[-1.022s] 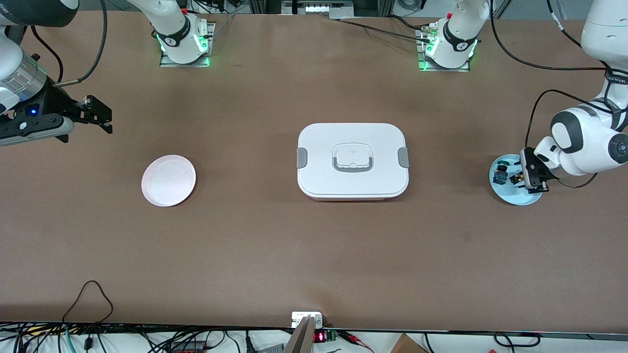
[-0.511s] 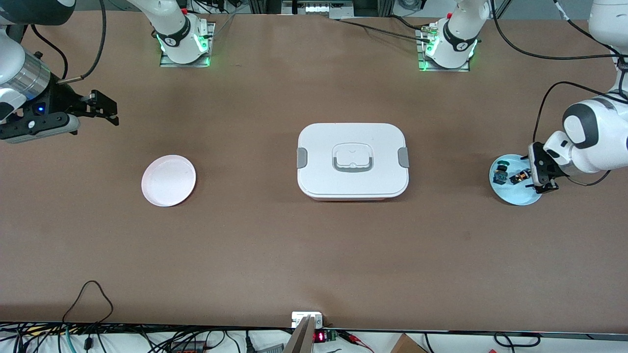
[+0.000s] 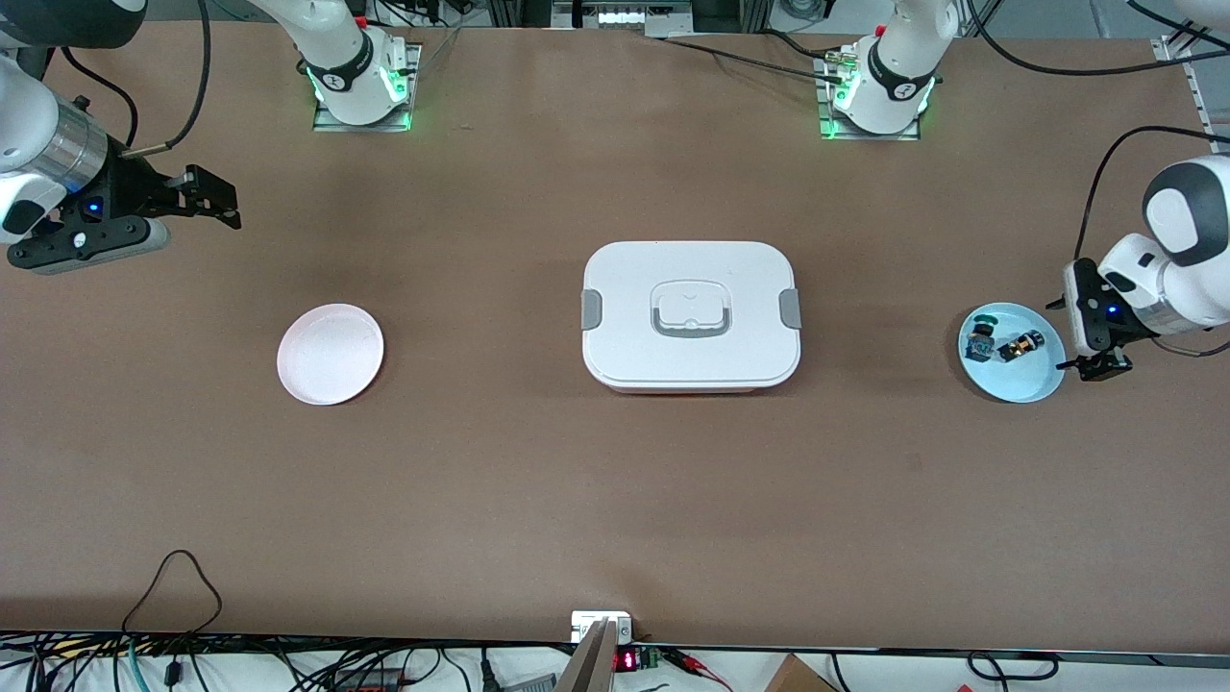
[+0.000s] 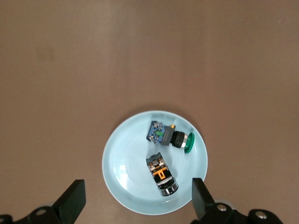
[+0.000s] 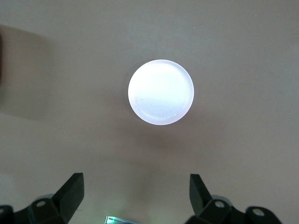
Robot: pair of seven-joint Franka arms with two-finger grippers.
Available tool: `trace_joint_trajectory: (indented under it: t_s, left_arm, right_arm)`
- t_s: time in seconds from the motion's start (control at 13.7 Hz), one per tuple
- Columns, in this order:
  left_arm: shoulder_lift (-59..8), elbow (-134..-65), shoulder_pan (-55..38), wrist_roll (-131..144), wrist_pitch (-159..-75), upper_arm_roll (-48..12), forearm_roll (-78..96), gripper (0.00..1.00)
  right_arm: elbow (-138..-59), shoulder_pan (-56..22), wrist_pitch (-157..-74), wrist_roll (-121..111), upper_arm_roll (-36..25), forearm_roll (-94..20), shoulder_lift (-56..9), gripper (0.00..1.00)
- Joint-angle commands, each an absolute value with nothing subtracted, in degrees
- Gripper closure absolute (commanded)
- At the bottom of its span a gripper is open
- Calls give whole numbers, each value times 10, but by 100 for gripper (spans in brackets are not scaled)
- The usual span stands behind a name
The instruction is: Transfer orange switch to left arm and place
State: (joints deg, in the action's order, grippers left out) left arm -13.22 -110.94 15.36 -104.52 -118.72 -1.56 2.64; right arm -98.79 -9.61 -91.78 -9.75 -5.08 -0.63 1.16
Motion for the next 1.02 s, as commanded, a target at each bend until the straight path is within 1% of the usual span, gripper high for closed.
trace_joint_trajectory:
  t_s: [0.0, 0.22, 0.51, 0.66, 0.73, 0.8, 0.95]
  left_arm:
    - [-127, -1044, 128, -1015, -1094, -10, 36, 0]
    - [-127, -986, 127, -956, -1028, -10, 38, 0]
    - [-134, -919, 125, -855, -991, -11, 39, 0]
    - [-132, -910, 123, -749, -986, -14, 38, 0]
    - [-129, -909, 125, -693, -984, -29, 38, 0]
    - [-127, -905, 128, -653, -972, -44, 38, 0]
    - [-126, -875, 126, -553, -938, -56, 31, 0]
  right_arm:
    - [-988, -92, -917, -94, -48, -15, 18, 0]
    - [-988, -91, -921, -95, -48, -15, 18, 0]
    - [-987, -88, -924, -96, -48, -15, 18, 0]
    - [-987, -88, -928, -98, -48, -15, 18, 0]
    - [-987, -87, -929, -98, -48, -15, 18, 0]
    - [-986, -87, -932, -98, -48, -15, 18, 0]
    - [-986, -88, -959, -99, -48, -14, 16, 0]
